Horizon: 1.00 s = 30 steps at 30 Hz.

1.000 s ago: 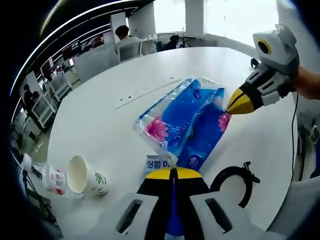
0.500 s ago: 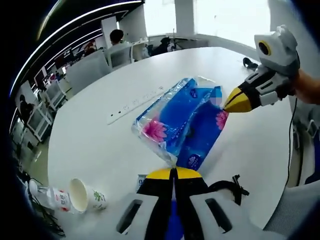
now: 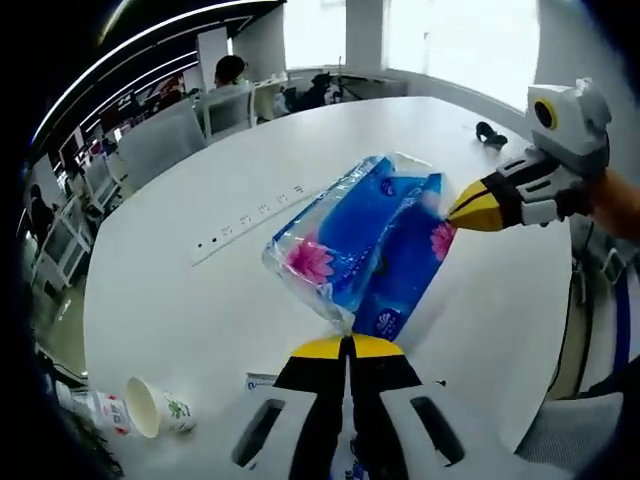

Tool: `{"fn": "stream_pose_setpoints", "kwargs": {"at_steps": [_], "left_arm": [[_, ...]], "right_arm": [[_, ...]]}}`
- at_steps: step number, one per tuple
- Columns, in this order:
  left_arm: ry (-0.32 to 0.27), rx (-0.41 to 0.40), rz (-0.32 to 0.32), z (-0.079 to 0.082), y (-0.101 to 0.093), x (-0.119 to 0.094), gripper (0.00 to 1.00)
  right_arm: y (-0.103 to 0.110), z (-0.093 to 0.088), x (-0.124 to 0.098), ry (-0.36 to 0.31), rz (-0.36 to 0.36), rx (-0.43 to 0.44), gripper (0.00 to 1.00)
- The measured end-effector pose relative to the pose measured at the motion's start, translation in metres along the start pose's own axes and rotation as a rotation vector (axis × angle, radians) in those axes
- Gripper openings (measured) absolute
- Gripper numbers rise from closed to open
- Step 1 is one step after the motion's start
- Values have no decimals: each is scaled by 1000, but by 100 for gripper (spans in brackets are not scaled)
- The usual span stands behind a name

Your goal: Arrange the tabletop items into an orderly group along one side of the table until the central work area is clear of visible clutter.

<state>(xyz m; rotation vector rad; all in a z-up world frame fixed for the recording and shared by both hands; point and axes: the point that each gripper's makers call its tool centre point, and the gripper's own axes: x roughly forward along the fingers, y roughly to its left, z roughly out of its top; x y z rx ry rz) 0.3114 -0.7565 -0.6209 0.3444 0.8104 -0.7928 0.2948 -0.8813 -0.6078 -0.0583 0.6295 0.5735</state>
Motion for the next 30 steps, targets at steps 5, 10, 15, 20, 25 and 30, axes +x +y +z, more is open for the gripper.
{"fn": "stream_pose_setpoints", "kwargs": {"at_steps": [5,10,15,20,25,30], "left_arm": [[15,15,-27,5,-14,8,0],[27,33,-41,7,-21,16,0],[38,44,-55,8,-26,24,0],[50,43,-76,6,-30,33,0],[57,52,-90,6,-37,42,0],[60,48,-105,4,-41,50,0]], "right_arm": [[-12,-6,-9,-16,-27,14,0],[-18,-17,-14,-16,-37,48,0],[-24,-23,-15,-15,-50,71,0],[-29,-29,-17,-14,-61,83,0],[-34,-38,-17,-1,-75,92,0],[-41,-45,-18,5,-81,115,0]]}}
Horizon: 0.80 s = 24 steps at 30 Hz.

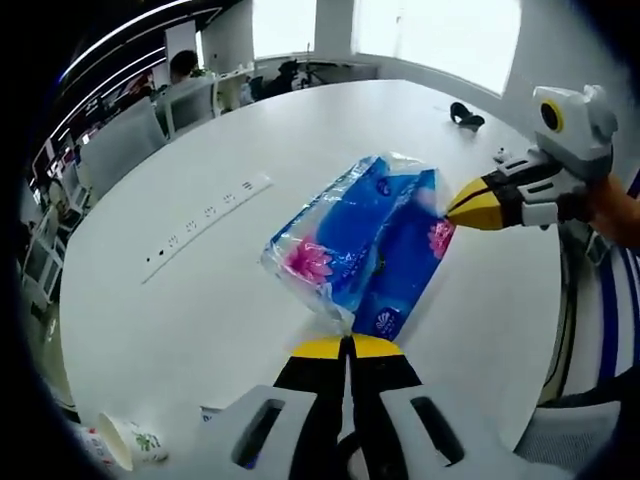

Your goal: Arrange the tabletop items into an orderly group along one side of the table until the central work area is clear of visible clutter.

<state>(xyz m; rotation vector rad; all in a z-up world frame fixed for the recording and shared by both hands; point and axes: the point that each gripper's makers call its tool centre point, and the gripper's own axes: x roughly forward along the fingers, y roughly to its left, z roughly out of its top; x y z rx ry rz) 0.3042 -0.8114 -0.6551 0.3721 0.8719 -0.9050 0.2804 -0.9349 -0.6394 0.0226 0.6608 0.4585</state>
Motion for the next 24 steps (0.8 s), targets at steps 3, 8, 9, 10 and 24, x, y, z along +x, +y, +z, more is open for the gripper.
{"fn": "stream_pose_setpoints", "kwargs": {"at_steps": [3,8,9,10,24], "left_arm": [[-3,3,-10,2,-2,6,0],[2,2,-24,3,-5,18,0],[3,5,-26,3,-5,20,0],[7,9,-30,3,-6,24,0],[22,-23,-61,1,-6,54,0]], "right_arm": [[-5,-3,0,5,-8,9,0],[-14,-11,3,19,-20,25,0],[-17,-13,5,23,-23,29,0],[-18,-14,5,24,-24,33,0],[-39,-35,18,66,-45,66,0]]}}
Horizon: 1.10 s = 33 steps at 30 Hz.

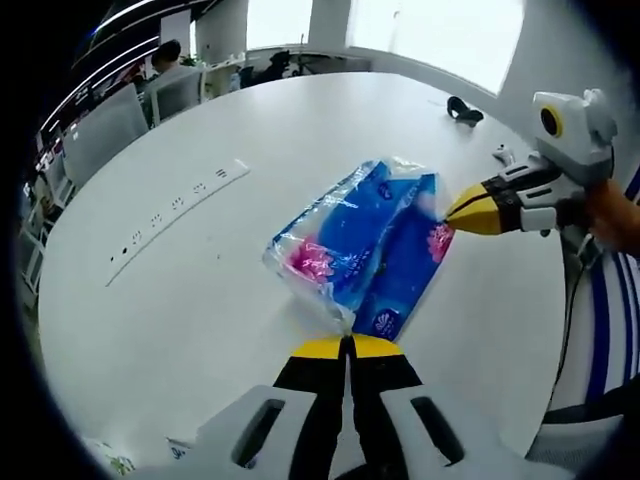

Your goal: Arrange the tabletop items into an orderly group along one side of the table until the central work area is clear of visible clutter.

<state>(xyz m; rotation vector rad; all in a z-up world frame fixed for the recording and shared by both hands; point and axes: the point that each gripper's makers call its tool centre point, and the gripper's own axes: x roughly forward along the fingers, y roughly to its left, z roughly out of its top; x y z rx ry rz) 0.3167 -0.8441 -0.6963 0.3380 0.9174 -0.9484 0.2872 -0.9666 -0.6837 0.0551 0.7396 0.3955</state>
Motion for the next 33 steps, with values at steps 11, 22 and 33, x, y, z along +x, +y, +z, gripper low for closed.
{"fn": "stream_pose_setpoints", "kwargs": {"at_steps": [11,22,33], "left_arm": [[31,16,-13,-5,-4,21,0],[55,-5,-2,-9,5,32,0],[54,-6,-2,-8,5,37,1]], "right_arm": [[-12,-17,9,37,-18,29,0],[-15,-27,20,65,-24,36,0],[-18,-35,25,82,-28,35,0]]}}
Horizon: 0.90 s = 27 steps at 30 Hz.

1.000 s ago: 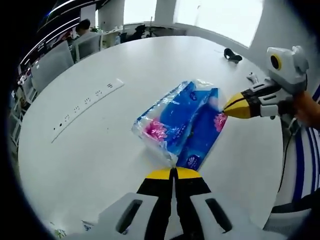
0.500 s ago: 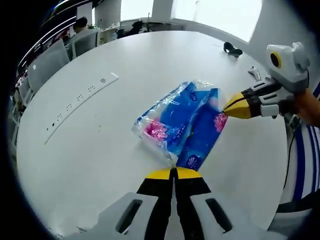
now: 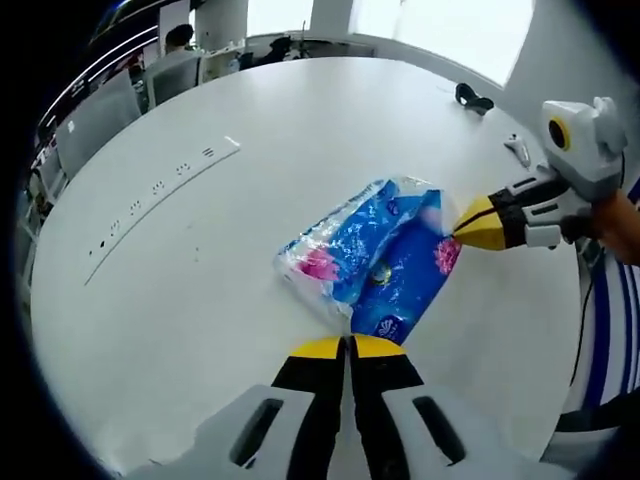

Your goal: Arrange the tabletop items into an orderly group along one side of the table until the central work area is clear of visible clutter.

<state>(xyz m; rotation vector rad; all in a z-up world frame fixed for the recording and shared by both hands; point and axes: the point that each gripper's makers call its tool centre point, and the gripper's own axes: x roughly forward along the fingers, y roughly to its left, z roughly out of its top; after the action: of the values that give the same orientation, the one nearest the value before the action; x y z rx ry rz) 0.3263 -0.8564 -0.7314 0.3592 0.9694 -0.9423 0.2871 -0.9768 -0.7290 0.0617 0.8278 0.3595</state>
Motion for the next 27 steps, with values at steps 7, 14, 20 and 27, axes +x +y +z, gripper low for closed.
{"fn": "stream_pose_setpoints", "kwargs": {"at_steps": [7,14,20,27], "left_arm": [[16,8,-21,-4,-2,1,12],[13,3,-17,-8,-2,-6,22],[-11,29,1,0,-1,-16,36],[-56,85,23,11,1,-32,52]], "right_arm": [[-2,2,2,3,-4,-11,0],[2,7,-3,-32,8,-5,6],[-3,18,-11,-71,-23,-20,17],[-10,26,-24,-125,-72,-28,43]]}}
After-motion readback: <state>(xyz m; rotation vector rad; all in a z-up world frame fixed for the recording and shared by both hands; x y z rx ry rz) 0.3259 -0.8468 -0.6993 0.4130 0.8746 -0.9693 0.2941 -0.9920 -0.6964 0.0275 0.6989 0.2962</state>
